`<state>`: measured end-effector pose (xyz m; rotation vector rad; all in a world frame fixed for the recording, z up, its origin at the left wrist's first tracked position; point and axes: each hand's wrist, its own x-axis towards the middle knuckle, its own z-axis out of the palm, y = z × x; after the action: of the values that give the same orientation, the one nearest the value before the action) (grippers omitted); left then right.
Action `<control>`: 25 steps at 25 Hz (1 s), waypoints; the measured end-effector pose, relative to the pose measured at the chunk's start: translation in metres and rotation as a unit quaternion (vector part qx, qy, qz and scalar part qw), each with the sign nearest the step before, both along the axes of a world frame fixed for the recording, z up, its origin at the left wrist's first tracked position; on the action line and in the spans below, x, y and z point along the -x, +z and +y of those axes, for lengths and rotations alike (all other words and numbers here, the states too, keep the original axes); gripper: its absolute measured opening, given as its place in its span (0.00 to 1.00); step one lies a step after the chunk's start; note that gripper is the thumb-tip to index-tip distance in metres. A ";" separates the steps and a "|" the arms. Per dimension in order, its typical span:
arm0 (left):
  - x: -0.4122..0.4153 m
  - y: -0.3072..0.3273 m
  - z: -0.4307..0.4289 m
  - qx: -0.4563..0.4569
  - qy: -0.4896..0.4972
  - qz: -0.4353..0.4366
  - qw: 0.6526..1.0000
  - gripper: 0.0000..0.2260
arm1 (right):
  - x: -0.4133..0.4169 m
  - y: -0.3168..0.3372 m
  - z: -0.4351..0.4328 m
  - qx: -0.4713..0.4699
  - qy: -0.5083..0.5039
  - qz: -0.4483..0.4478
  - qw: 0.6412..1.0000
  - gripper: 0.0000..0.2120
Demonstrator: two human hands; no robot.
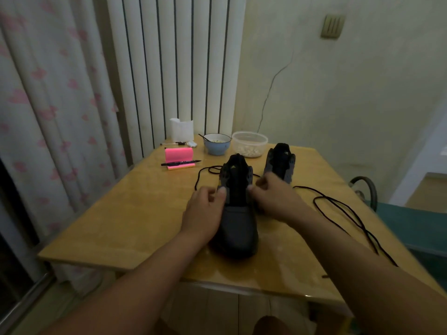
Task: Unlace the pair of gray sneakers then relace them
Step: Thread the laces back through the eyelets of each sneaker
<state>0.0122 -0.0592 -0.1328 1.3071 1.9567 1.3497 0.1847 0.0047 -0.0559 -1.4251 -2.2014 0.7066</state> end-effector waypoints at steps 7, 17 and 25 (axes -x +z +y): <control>0.028 0.084 0.061 0.116 -0.046 -0.120 0.985 0.19 | 0.062 0.036 0.083 -0.063 -0.002 -0.123 0.990 0.18; 0.021 0.102 0.098 -0.052 -0.083 -0.064 0.993 0.02 | 0.019 0.076 0.067 0.208 0.036 0.423 0.881 0.09; -0.023 0.149 0.100 0.017 -0.188 0.053 0.981 0.15 | -0.009 0.140 0.065 0.079 0.034 0.366 0.927 0.10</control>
<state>0.0351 0.0410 0.0161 1.6602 1.6756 1.0767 0.1932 0.0697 0.0837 -0.9260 -1.6279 1.2266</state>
